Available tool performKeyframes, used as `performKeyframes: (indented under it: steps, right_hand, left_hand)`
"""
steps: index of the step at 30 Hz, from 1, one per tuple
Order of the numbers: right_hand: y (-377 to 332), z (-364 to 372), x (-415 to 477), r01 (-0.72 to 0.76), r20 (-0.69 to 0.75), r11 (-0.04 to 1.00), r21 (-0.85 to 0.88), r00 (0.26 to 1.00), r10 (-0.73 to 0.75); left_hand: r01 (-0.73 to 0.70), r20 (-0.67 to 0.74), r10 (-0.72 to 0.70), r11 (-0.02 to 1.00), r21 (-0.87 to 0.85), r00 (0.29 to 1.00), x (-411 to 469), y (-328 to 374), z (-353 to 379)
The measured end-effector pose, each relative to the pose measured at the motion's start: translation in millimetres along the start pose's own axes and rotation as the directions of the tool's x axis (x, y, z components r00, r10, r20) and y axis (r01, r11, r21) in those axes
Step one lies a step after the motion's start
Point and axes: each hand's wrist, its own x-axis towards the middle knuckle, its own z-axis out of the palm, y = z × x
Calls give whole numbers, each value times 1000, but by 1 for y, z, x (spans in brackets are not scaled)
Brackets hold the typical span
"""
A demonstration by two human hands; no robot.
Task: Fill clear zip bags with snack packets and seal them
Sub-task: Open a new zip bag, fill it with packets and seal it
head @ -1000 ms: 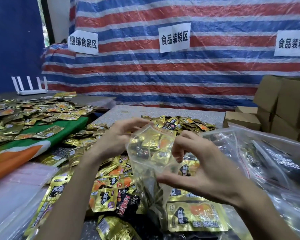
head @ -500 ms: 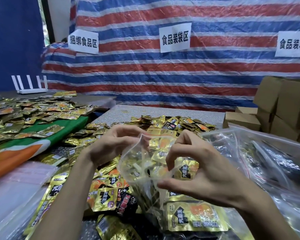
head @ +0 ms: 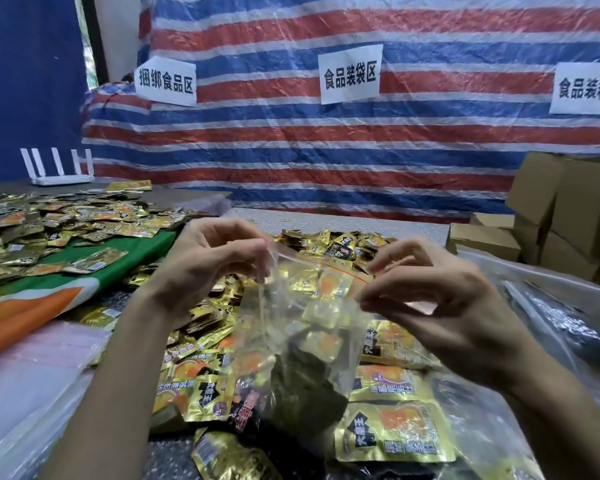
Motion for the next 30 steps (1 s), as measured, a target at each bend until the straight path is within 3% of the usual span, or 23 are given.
performKeyframes:
  steps: [7,17,25,30]
  right_hand:
    - [22,-9,-1,-185,-139,981,67,971,192]
    - [19,4,3,-219,-146,971,-93,968,204]
    - [18,16,3,-201,-138,970,-139,974,182]
    - [22,15,5,-235,-189,954,-185,961,200]
  left_hand:
    - [1,-101,16,986,167,995,-7,23,-7]
    - [9,-120,46,907,422,992,-12,32,-16]
    - [37,-204,49,918,395,978,-2,12,-18]
    - [-32,-170,106,921,389,980,-1,11,-9]
